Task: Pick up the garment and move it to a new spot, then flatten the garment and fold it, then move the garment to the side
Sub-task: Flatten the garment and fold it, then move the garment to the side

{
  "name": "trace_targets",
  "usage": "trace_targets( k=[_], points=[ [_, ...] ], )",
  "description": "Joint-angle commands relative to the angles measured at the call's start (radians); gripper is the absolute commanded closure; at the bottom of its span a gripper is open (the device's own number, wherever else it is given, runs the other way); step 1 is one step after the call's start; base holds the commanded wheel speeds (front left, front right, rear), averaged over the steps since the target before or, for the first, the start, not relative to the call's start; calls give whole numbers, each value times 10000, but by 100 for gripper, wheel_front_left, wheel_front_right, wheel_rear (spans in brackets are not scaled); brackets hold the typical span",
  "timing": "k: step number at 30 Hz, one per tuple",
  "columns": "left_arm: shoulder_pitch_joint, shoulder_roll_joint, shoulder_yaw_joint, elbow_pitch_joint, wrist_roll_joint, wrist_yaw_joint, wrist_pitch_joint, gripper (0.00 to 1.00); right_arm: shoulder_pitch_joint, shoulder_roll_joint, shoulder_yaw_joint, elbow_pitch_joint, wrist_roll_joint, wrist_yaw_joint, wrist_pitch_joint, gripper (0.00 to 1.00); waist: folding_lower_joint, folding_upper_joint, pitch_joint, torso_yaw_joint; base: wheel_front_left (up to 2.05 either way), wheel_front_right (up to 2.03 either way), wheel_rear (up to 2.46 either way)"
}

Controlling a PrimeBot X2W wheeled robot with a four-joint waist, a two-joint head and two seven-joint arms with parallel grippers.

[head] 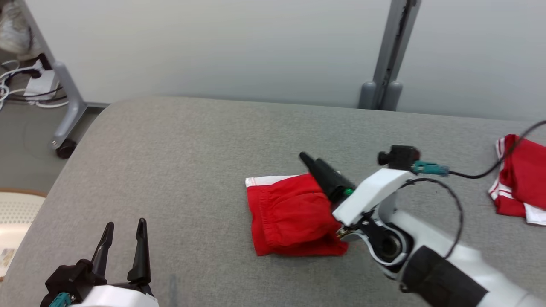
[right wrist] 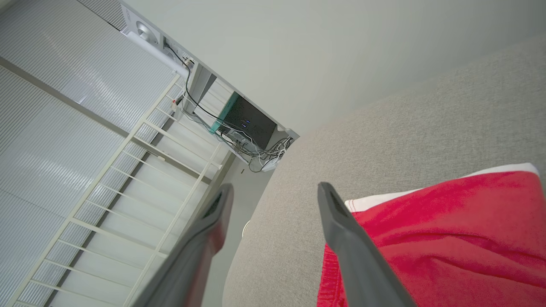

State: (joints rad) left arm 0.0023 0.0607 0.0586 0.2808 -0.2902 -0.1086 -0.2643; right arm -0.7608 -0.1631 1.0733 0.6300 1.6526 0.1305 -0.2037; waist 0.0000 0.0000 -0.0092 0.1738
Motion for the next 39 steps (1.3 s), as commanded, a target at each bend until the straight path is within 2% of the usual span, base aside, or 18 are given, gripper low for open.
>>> trace_targets(
  k=[1, 4, 7, 11, 15, 20, 31, 39],
  points=[
    [92, 55, 50, -95, 31, 40, 6, 0, 233, -417, -159, -403, -179, 5, -222, 0, 0, 0, -169, -258, 0, 0, 0],
    [162, 48, 95, -247, 19, 47, 4, 0, 469, -1404, -556, -1007, -749, 3, -523, 0, 0, 0, -231, -474, 0, 0, 0],
    [237, 39, 130, -382, -1, 55, 4, 0, 810, -2121, -1216, -1341, -1536, 5, -621, 0, 0, 0, -252, -624, 0, 0, 0],
    [309, 23, 205, -569, -2, 92, 6, 0, 1820, -2552, -2890, -1851, -3201, 5, -614, 0, 0, 0, -228, -758, 0, 0, 0],
    [275, -1, 180, -668, 15, 93, 6, 0, 3158, -2284, -4433, -2205, -4890, 5, -618, 0, 0, 0, -174, -787, 0, 0, 0],
    [196, -18, 106, -674, 43, 60, 6, 0, 4150, -1596, -5340, -2321, -6062, 5, -621, 0, 0, 0, -95, -732, 0, 0, 0],
    [155, -40, 25, -660, 66, 64, 6, 0, 4204, -933, -6127, -1740, -7624, 5, -444, 0, 0, 0, -47, -354, 0, 0, 0],
    [7, -54, -56, -643, 8, 84, 6, 0, 3368, 125, -6257, -4, -8160, 3, 753, 0, 0, 0, 228, 86, 0, 0, 0]
  ],
)
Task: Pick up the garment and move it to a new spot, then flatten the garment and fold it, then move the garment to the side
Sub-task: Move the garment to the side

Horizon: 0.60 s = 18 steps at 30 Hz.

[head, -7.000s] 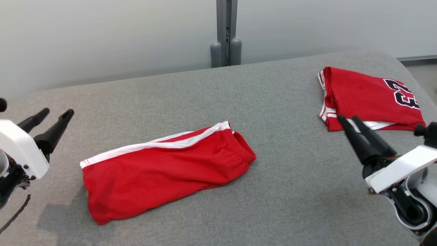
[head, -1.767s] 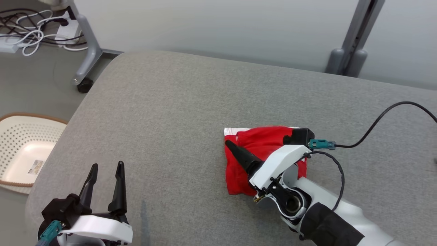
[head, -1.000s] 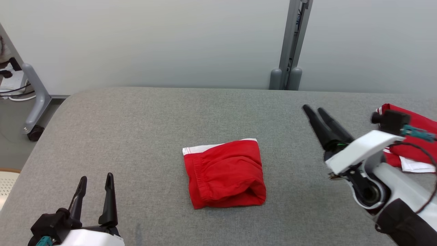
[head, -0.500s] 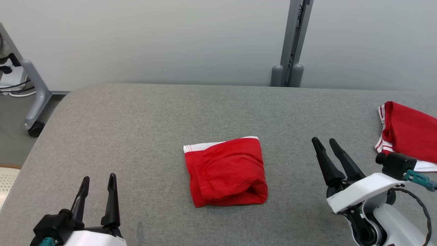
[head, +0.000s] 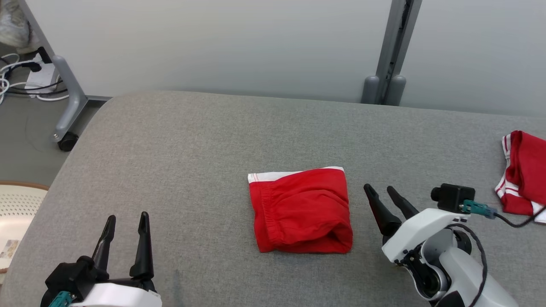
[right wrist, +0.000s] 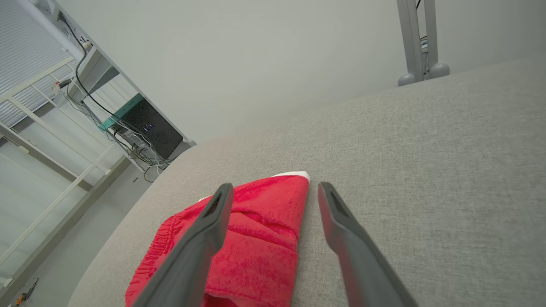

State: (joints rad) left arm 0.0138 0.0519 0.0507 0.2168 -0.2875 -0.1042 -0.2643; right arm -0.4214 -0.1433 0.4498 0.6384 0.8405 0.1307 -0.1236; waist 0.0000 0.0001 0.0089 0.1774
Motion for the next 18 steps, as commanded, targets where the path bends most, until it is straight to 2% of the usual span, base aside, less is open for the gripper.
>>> trace_targets(
  k=[1, 5, 14, 18],
  points=[
    [-138, 33, 20, 5, -19, 41, 6, 0, -199, -1, 4, 247, -100, 1, 160, 0, 0, -1, 85, 107, 0, 0, 0],
    [-277, 25, -43, 44, -52, 39, 6, 0, -826, 430, 73, 1579, -117, 1, 804, 0, 0, -1, 206, 357, 0, 0, 0],
    [-411, 16, -122, 142, -123, 25, 5, 0, -1949, 845, -79, 4519, -117, 1, 1629, 0, 0, -1, 433, 979, 0, 0, 0],
    [-472, 11, -156, 199, -154, 9, 6, 0, -2068, 914, -113, 5029, 363, 1, 2037, 0, 0, -1, 532, 1195, 0, 0, 0]
  ],
)
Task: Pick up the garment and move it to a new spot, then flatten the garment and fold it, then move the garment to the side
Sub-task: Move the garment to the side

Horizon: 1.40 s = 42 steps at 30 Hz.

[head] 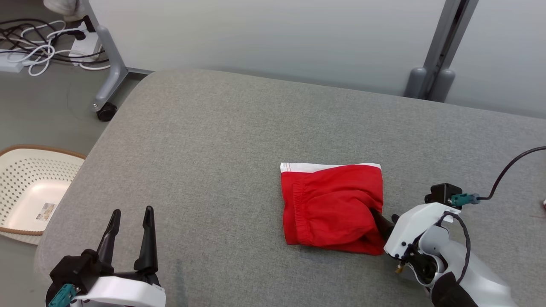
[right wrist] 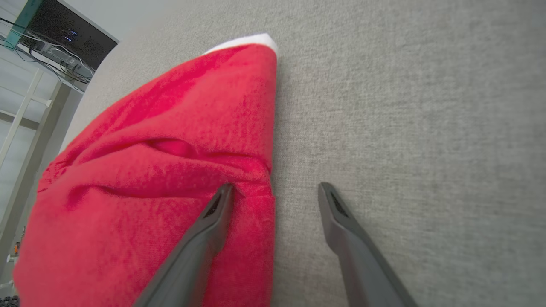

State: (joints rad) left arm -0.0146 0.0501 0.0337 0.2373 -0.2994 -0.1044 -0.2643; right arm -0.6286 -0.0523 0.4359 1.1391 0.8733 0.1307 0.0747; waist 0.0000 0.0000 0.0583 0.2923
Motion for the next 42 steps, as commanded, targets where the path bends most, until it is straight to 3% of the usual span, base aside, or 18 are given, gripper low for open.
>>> trace_targets(
  k=[1, 6, 7, 8, 17, 21, 26, 30, 36, 42],
  points=[
    [-196, 29, 11, 6, -36, 7, 5, 0, 45, 8, 101, -16, 175, 1, 111, 0, 0, 0, 58, 93, 0, 0, 0],
    [-266, 24, 16, 19, -17, -11, 6, 0, 155, 16, 624, -287, 841, 1, 240, 0, 0, 0, 182, 212, 0, 0, 0],
    [-298, 25, 13, 19, -9, -13, 6, 0, 151, 21, 756, -300, 940, 1, 239, 55, 0, 0, 203, 225, 0, 0, 0],
    [-328, 24, 10, 23, -2, -15, 5, 0, 114, 25, 869, -331, 1040, 1, 181, 100, 0, 0, 222, 235, 0, 0, 0],
    [-271, 21, 63, 52, 100, 11, 5, 0, -263, -2, 1688, -500, 1143, 3, -927, 100, 0, 0, 19, 59, 0, 0, 0],
    [-183, 22, 0, 1, 158, -35, 5, 0, -408, -101, 2096, -750, 923, 1, -1474, 100, 0, 0, -165, -333, 0, 0, 0],
    [-177, 21, -361, -170, 177, -97, 6, 0, -600, -592, 2649, -1294, 817, 1, -1695, 100, 0, 0, -179, -1167, 0, 0, 0],
    [-475, 21, -783, -325, 146, -147, 5, 0, -989, -1292, 3218, -1745, 737, 1, -1801, 100, 0, 0, 101, -2224, 0, 0, 0],
    [-911, 61, -1265, -398, 219, -193, 7, 0, -1711, -1832, 3722, -2064, 756, 1, -1862, 100, 0, 0, 681, -3475, 0, 0, 0],
    [-1383, 255, -1720, -506, 284, -231, 78, 0, -2442, -2335, 4090, -2337, 959, 1, -2045, 100, 0, 0, 1391, -4337, 0, 0, 0]
  ],
)
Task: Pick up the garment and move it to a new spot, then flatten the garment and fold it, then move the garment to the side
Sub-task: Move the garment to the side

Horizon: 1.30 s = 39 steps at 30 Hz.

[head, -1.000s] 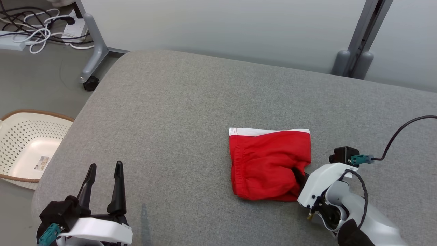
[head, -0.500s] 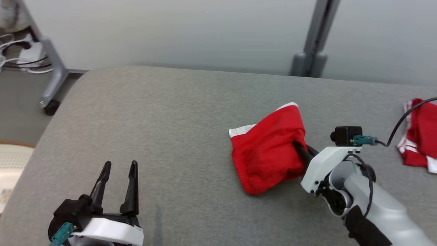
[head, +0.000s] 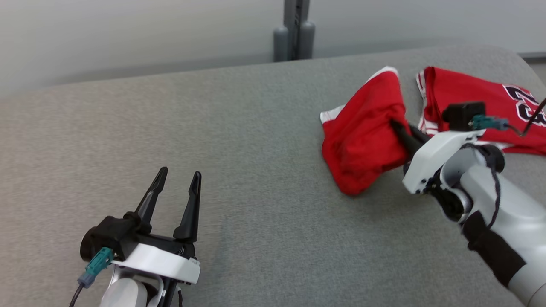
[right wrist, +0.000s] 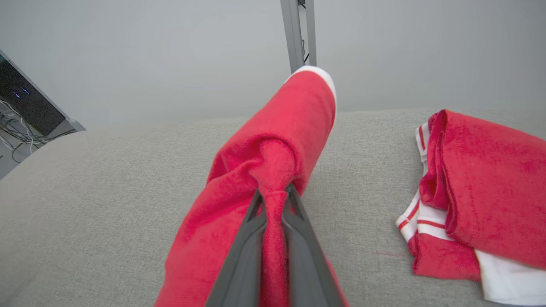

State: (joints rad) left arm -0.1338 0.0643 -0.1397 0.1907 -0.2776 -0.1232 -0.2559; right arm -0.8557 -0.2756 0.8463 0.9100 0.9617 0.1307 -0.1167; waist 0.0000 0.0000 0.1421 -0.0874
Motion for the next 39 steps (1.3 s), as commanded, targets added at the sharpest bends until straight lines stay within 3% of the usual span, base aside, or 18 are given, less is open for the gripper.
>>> trace_targets(
  k=[1, 9, 18, 22, 26, 29, 30, 31, 39],
  points=[
    [-271, 161, -37, -77, 52, -49, 42, 0, -311, -175, 32, -69, 127, 1, -124, 100, 0, 0, 687, -641, 0, 0, 0],
    [-775, 583, -416, -439, 50, -61, 324, 0, -1550, -1087, 480, 40, 210, 1, -282, 100, 0, 0, 1811, -929, 0, 0, 0],
    [-904, 956, -421, -705, -29, -50, 436, 0, -2542, -2208, 660, 1027, 79, 0, -541, 100, 0, 0, 2406, -1061, 0, 0, 0],
    [-931, 1009, -420, -781, -24, -6, 490, 0, -2851, -2224, 628, 2041, -198, 0, -636, 100, 0, 0, 2497, -1114, 0, 0, 0],
    [-1049, 1055, -441, -855, -54, 11, 555, 0, -3202, -1667, 506, 3455, -724, 1, -1051, 100, 0, 0, 2628, -1106, 0, 0, 0],
    [-1085, 1093, -449, -862, -100, 5, 568, 0, -3201, -1587, 182, 3777, -966, 0, -1275, 57, 0, 0, 2694, -1032, 0, 0, 0],
    [-1090, 1102, -442, -847, -109, 15, 562, 0, -3123, -1701, 54, 3804, -1078, 0, -1316, 15, 0, 0, 2682, -995, 0, 0, 0],
    [-1093, 1106, -439, -843, -119, 35, 556, 0, -2934, -1923, -155, 3825, -1163, -2, -1330, 0, 0, 0, 2663, -959, 0, 0, 0],
    [-786, 993, -392, -577, -281, 160, 365, 0, -2141, -2611, -1986, 3794, -3111, 0, -1310, 0, 0, 0, 1891, -830, 0, 0, 0]
  ],
)
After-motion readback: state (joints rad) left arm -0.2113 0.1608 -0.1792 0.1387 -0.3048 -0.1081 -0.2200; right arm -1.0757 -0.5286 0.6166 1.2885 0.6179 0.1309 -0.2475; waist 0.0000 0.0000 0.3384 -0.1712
